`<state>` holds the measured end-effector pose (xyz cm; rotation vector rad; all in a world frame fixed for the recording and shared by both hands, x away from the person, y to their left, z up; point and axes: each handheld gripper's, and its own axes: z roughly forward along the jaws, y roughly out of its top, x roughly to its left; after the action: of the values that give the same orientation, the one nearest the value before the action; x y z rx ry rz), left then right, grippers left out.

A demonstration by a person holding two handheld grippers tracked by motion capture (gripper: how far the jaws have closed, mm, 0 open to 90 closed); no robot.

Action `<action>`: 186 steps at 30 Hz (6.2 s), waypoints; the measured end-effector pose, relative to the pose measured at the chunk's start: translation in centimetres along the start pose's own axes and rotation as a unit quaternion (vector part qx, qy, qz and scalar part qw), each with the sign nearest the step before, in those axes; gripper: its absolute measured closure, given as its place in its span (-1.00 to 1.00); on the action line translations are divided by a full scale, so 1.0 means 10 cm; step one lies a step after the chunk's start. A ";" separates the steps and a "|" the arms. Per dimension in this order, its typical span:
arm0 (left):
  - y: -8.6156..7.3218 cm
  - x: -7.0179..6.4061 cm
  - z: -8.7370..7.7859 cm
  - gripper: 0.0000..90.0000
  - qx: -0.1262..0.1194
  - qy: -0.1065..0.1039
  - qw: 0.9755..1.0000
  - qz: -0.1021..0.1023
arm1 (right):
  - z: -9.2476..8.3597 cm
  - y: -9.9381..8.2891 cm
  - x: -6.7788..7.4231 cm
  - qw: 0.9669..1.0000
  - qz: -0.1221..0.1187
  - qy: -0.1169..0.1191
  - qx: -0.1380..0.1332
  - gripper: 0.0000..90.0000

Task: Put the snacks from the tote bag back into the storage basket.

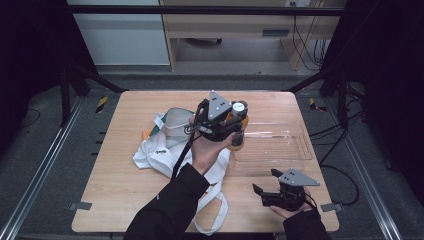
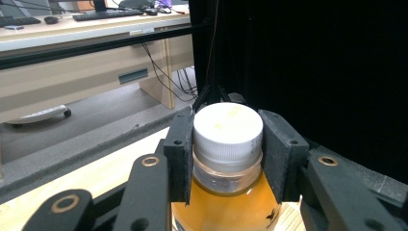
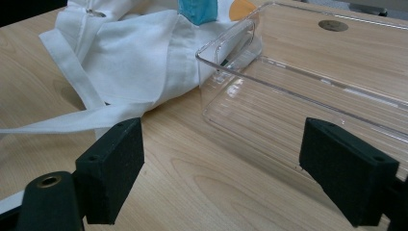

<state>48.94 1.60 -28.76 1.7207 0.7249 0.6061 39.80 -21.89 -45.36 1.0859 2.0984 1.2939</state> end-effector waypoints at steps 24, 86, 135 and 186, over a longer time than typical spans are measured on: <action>-0.11 -0.19 0.31 0.31 0.015 -0.013 1.000 0.004 | 0.01 0.00 0.01 1.000 -0.001 0.005 0.002 -0.65; -0.77 -0.19 0.60 0.31 0.071 -0.023 0.997 -0.005 | 0.02 -0.01 0.01 1.000 -0.001 0.008 0.007 -0.65; -0.86 -0.03 0.23 -0.11 0.085 -0.072 0.993 0.028 | 0.02 -0.02 -0.01 1.000 0.002 -0.006 0.011 -0.66; -1.91 0.99 -1.30 -0.34 0.135 0.022 0.991 -0.016 | 0.02 -0.05 -0.06 0.999 0.000 -0.034 0.024 -0.67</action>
<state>43.32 21.03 -43.65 1.9442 0.8954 0.5443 40.12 -22.33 -45.89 1.1338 2.0886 1.1940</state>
